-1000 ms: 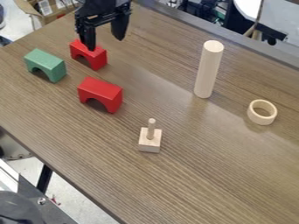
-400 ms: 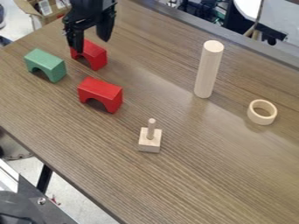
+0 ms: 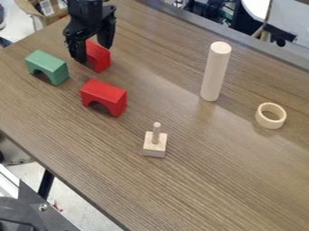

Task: Put the red arch on top of the green arch

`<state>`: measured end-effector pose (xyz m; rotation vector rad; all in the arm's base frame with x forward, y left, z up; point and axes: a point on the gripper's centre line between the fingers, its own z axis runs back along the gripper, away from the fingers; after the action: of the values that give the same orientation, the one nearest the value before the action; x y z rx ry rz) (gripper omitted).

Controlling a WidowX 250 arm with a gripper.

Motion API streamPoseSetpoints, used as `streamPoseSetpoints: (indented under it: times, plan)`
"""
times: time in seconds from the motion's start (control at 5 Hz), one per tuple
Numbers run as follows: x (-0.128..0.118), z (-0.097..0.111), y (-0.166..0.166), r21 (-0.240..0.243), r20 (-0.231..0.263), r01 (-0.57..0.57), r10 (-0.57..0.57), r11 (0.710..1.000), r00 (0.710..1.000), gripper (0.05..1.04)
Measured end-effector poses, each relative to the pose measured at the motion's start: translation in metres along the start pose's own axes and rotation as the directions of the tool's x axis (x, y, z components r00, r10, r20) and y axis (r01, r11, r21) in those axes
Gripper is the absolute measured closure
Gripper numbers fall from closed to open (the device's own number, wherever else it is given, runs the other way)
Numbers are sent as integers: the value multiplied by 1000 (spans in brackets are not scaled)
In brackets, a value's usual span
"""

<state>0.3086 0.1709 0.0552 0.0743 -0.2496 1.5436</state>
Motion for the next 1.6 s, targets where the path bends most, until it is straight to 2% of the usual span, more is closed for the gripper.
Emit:
streamPoseSetpoints:
  times: [0.2,0.4,0.6,0.8,1.0,1.2,1.4,1.6]
  plan:
    - [0,-13,9,19,-7,-82,83,996,997,422]
    - [1,-16,13,30,2,-123,123,992,992,500]
    - [0,-16,14,32,0,-131,131,991,991,500]
    - [0,0,10,-12,-17,-154,154,988,988,500]
    - [2,32,1,-104,-28,-159,157,982,987,500]
    - [1,47,-3,-150,-38,-153,149,977,988,500]
    - [5,51,5,-140,-35,-149,146,979,989,500]
    - [13,49,19,-94,-32,-162,159,982,987,500]
